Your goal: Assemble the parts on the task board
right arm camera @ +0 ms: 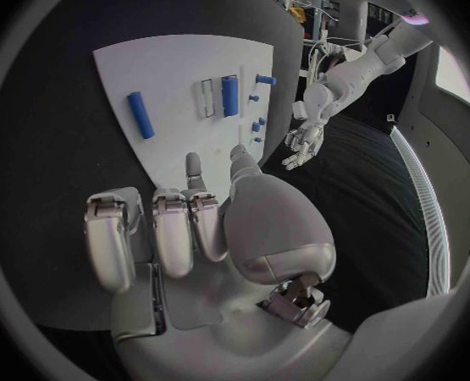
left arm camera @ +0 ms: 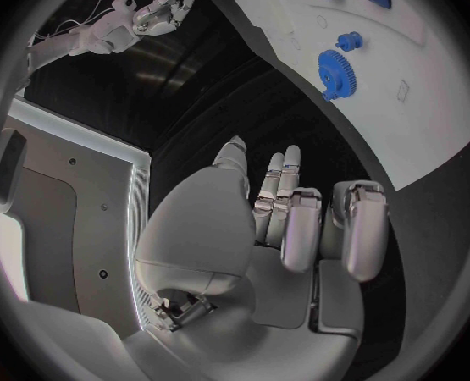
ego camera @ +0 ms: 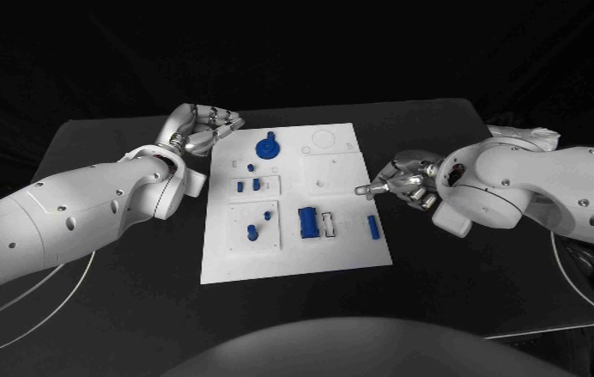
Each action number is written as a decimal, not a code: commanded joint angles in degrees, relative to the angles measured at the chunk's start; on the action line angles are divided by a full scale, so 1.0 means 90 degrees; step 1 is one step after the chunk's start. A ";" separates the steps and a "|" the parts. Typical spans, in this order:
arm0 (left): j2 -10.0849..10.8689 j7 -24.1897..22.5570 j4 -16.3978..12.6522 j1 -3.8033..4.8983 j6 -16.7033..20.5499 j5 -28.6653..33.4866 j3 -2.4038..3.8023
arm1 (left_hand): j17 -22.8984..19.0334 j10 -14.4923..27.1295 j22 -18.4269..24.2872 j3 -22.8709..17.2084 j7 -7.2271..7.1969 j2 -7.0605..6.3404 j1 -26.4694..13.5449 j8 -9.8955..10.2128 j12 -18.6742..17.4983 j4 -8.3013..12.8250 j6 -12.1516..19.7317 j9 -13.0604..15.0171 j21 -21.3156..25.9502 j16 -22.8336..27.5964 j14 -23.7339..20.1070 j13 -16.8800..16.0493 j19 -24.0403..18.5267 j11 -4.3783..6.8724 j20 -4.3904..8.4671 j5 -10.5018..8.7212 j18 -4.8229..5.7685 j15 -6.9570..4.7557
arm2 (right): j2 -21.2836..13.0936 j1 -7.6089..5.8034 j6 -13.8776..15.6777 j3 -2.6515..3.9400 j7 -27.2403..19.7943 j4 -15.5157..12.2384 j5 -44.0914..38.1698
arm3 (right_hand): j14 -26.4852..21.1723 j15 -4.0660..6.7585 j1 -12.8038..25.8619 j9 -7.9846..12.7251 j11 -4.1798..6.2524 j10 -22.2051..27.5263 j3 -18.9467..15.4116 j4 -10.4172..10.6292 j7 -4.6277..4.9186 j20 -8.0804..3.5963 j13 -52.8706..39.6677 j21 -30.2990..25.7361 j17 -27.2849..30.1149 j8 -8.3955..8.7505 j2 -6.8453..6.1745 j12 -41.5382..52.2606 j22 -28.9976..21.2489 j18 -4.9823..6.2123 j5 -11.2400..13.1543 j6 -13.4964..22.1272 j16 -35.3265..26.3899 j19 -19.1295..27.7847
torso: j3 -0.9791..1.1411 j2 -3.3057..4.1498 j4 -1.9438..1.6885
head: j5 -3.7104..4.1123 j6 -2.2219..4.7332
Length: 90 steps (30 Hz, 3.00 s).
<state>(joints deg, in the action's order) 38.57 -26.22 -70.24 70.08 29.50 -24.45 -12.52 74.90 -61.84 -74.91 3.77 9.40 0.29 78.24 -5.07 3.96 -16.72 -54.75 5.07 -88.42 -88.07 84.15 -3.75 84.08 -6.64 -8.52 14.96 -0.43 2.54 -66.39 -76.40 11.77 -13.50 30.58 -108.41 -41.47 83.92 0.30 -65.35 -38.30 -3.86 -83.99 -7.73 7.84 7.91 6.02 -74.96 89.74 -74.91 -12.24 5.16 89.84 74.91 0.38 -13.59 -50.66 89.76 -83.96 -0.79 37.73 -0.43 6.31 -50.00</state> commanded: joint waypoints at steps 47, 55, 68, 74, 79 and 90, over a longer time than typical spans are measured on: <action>0.0035 -0.0034 -0.0011 0.0000 -0.0090 -0.0126 0.0005 | 0.1316 -0.0003 -0.1606 0.0040 -0.0015 0.0097 0.0011 0.0030 -0.0011 0.0000 -0.0063 -0.0008 0.0018 0.0015 0.0521 0.0004 0.0502 0.0049 0.0035 0.0025 -0.0006 -0.0039 | 0.0202 0.0805 -0.0386 -0.0006 0.1168 -0.0089 -0.2962 | 0.0675 0.0047 -0.0013 -0.0623 0.0079 -0.0668 0.0714 -0.0390 -0.0132 -0.0025 -0.1671 0.0029 -0.1677 -0.0760 -0.0066 0.0018 0.1677 -0.0043 -0.0482 0.0018 0.0026 -0.0671 | 0.0008 0.0000 -0.0011 | 0.0220 0.0000; 0.0038 -0.0030 -0.0009 0.0000 -0.0092 -0.0126 0.0005 | 0.1316 -0.0003 -0.1606 0.0040 -0.0015 0.0097 0.0011 0.0030 -0.0011 0.0000 -0.0063 -0.0008 0.0018 0.0015 0.0521 0.0004 0.0502 0.0049 0.0035 0.0025 -0.0006 -0.0039 | 0.0280 0.0807 -0.0439 -0.0006 0.1171 -0.0027 -0.2926 | 0.0675 0.0074 0.0004 -0.0699 0.0113 -0.0668 0.0770 -0.0407 -0.0172 -0.0048 -0.1671 0.0029 -0.1677 -0.0859 -0.0074 0.0018 0.1677 -0.0043 -0.0473 -0.0036 0.0026 -0.0671 | 0.0004 0.0001 -0.0004 | 0.0220 0.0000; 0.0040 -0.0028 -0.0015 0.0000 -0.0104 -0.0126 0.0005 | 0.1317 -0.0005 -0.1605 0.0049 -0.0016 0.0101 0.0013 0.0029 -0.0011 -0.0001 -0.0069 -0.0007 0.0020 0.0014 0.0522 0.0003 0.0501 0.0050 0.0035 0.0025 -0.0007 -0.0040 | 0.0385 0.0835 -0.0595 -0.0006 0.1219 0.0080 -0.2834 | 0.0675 0.0117 -0.0080 -0.0762 0.0161 -0.0668 0.0930 -0.0493 -0.0219 -0.0092 -0.1671 0.0029 -0.1677 -0.0917 -0.0033 0.0018 0.1677 -0.0043 -0.0382 -0.0022 0.0026 -0.0671 | 0.0004 -0.0004 -0.0010 | 0.0212 0.0000; 0.0046 -0.0028 -0.0019 0.0001 -0.0103 -0.0126 0.0005 | 0.1317 -0.0005 -0.1605 0.0049 -0.0016 0.0101 0.0013 0.0029 -0.0011 -0.0001 -0.0069 -0.0007 0.0020 0.0014 0.0522 0.0003 0.0501 0.0050 0.0035 0.0025 -0.0007 -0.0040 | 0.0415 0.0842 -0.0655 -0.0006 0.1252 0.0103 -0.2826 | 0.0675 0.0137 -0.0187 -0.0779 0.0175 -0.0668 0.1064 -0.0583 -0.0230 -0.0113 -0.1671 0.0029 -0.1677 -0.0922 -0.0006 0.0018 0.1677 -0.0043 -0.0326 0.0014 0.0026 -0.0671 | 0.0006 -0.0001 -0.0005 | 0.0210 0.0000; 0.0041 -0.0030 -0.0015 0.0001 -0.0105 -0.0126 0.0005 | 0.1317 -0.0005 -0.1605 0.0049 -0.0016 0.0101 0.0013 0.0029 -0.0011 -0.0001 -0.0069 -0.0007 0.0020 0.0014 0.0522 0.0003 0.0501 0.0050 0.0035 0.0025 -0.0007 -0.0040 | 0.0438 0.0847 -0.0681 -0.0006 0.1267 0.0108 -0.2825 | 0.0675 0.0146 -0.0310 -0.0769 0.0183 -0.0668 0.1215 -0.0690 -0.0236 -0.0127 -0.1671 0.0029 -0.1677 -0.0906 0.0015 0.0018 0.1677 -0.0043 -0.0320 0.0039 0.0026 -0.0671 | 0.0007 -0.0002 -0.0004 | 0.0201 0.0000; 0.0042 -0.0027 -0.0016 0.0001 -0.0105 -0.0126 0.0005 | 0.1317 -0.0005 -0.1605 0.0049 -0.0016 0.0101 0.0013 0.0029 -0.0011 -0.0001 -0.0069 -0.0007 0.0020 0.0014 0.0522 0.0003 0.0501 0.0050 0.0035 0.0025 -0.0007 -0.0040 | 0.0464 0.0853 -0.0747 -0.0006 0.1278 0.0120 -0.2824 | 0.0675 0.0092 -0.0337 -0.0480 0.0104 -0.0668 0.1488 -0.0795 -0.0139 -0.0092 -0.1671 0.0029 -0.1677 -0.0617 -0.0044 0.0018 0.1677 -0.0043 -0.0297 0.0127 0.0026 -0.0671 | 0.0005 0.0004 -0.0007 | 0.0205 0.0000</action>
<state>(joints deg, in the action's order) 39.01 -26.14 -70.24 70.08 29.32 -25.39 -12.52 74.91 -61.84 -74.91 3.77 9.19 0.53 78.47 -5.07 3.96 -16.72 -54.96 5.07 -88.42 -88.07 84.15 -3.75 84.08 -6.65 -8.52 14.96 -0.43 2.55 -62.35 -69.03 6.80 -13.29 39.58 -107.49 -66.90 83.93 1.14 -68.35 -45.12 -2.66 -84.04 5.56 0.69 6.69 5.22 -74.94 89.74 -74.92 -18.71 5.40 89.84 74.91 0.39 -16.48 -49.85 89.76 -83.90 -0.73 37.72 -0.49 8.15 -50.00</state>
